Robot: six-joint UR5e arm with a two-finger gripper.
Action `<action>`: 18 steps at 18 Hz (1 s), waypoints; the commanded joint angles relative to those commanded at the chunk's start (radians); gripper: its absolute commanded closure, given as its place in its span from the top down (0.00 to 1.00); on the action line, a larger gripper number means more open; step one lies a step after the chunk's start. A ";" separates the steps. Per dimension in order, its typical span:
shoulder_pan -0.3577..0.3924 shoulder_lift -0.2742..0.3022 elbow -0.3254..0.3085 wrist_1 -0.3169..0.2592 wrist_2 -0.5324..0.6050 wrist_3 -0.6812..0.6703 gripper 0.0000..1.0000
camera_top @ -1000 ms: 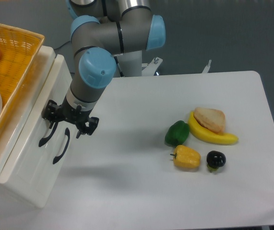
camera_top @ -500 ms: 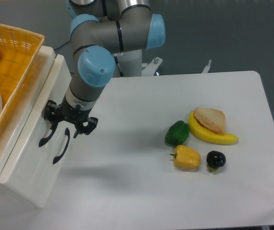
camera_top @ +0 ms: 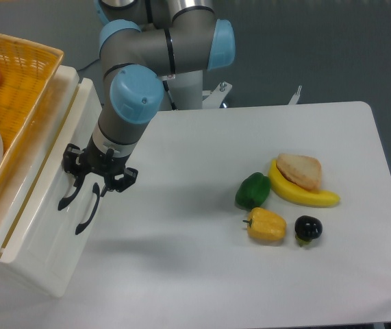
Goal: Slide the top white drawer open
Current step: 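Hook the black handle and begin pulling the upper drawer outward, then pull the upper drawer out along its slide with the gripper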
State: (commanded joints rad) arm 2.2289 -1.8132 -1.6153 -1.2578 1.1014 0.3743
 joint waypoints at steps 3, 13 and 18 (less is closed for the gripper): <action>0.000 0.002 0.000 0.000 0.000 0.003 0.46; 0.008 0.003 0.003 0.000 -0.002 0.005 0.28; 0.009 0.005 0.003 0.000 -0.002 0.005 0.19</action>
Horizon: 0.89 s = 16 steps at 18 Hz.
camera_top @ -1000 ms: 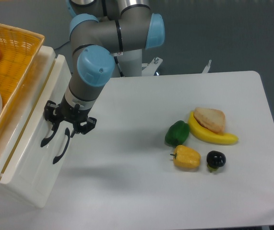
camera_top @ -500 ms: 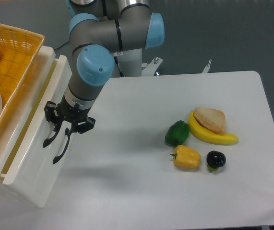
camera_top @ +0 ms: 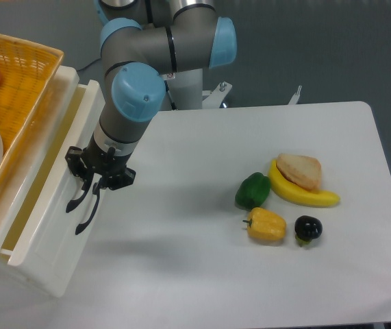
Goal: Slide the top white drawer open
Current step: 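Pull the upper drawer out along its slide with the gripper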
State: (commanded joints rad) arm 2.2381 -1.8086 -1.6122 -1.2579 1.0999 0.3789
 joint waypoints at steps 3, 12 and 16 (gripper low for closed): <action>0.003 0.003 0.002 0.000 0.000 0.000 0.17; 0.021 0.006 0.008 0.000 0.000 0.006 0.16; 0.040 0.003 0.020 0.000 0.002 0.011 0.16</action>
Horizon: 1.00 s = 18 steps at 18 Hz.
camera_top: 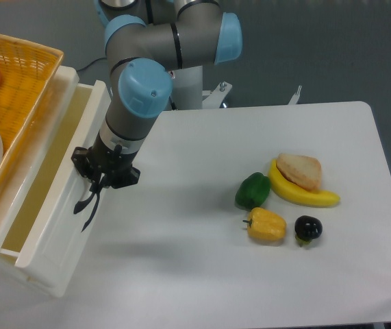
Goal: Slide the top white drawer open
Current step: 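Pull the upper drawer out along its slide with the gripper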
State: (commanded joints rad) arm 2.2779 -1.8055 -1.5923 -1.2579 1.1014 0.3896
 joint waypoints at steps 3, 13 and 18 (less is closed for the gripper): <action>0.008 -0.005 0.009 -0.002 0.002 -0.002 0.16; 0.046 -0.008 -0.001 -0.006 0.023 0.048 0.16; 0.049 -0.011 -0.003 -0.006 0.031 0.048 0.16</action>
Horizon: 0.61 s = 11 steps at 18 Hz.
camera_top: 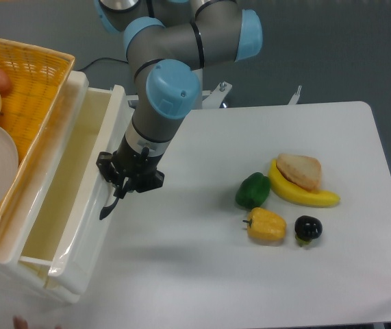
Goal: Slide the top white drawer open
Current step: 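Pull the upper drawer out along its slide with the gripper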
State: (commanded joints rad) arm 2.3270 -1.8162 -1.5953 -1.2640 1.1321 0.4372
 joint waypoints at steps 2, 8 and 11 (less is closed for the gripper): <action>0.012 0.000 0.000 0.000 0.000 0.002 0.16; 0.046 0.000 0.000 -0.008 0.002 0.037 0.16; 0.063 0.002 0.000 -0.008 0.009 0.041 0.16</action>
State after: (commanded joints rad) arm 2.3899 -1.8147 -1.5953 -1.2717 1.1412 0.4786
